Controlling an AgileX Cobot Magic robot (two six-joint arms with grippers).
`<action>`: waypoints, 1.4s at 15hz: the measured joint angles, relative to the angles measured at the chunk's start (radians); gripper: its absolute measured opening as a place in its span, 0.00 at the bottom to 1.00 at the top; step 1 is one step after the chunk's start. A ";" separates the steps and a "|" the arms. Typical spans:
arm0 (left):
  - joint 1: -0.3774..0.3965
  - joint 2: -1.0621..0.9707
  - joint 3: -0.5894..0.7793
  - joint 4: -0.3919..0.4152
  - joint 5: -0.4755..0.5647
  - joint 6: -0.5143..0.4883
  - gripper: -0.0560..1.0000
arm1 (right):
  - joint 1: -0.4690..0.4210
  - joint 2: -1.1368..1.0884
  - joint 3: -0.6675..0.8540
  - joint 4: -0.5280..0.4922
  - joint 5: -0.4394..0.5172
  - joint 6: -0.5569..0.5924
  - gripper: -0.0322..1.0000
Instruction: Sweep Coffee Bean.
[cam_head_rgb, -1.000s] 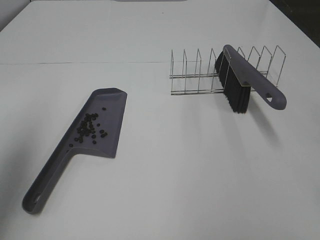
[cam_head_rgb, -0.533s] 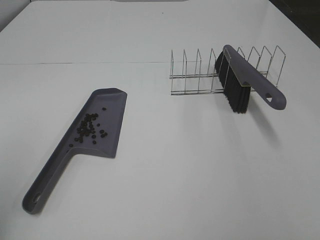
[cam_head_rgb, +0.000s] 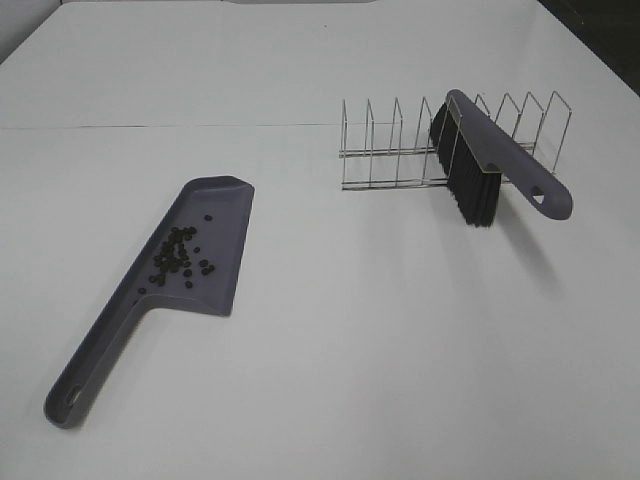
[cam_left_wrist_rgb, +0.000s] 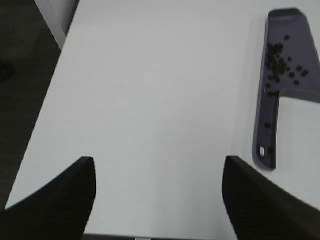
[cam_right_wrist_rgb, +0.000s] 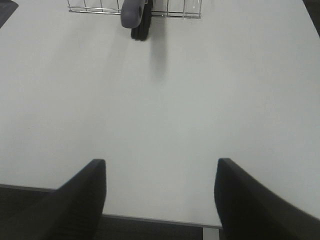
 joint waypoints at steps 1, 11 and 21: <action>0.000 -0.066 0.001 0.004 -0.002 0.000 0.65 | 0.000 0.000 0.005 0.012 -0.001 -0.001 0.56; 0.002 -0.111 0.039 -0.098 -0.075 0.095 0.65 | 0.000 0.000 0.047 0.044 -0.113 -0.023 0.56; 0.002 -0.112 0.039 -0.098 -0.077 0.098 0.65 | 0.000 0.000 0.047 0.045 -0.113 -0.023 0.56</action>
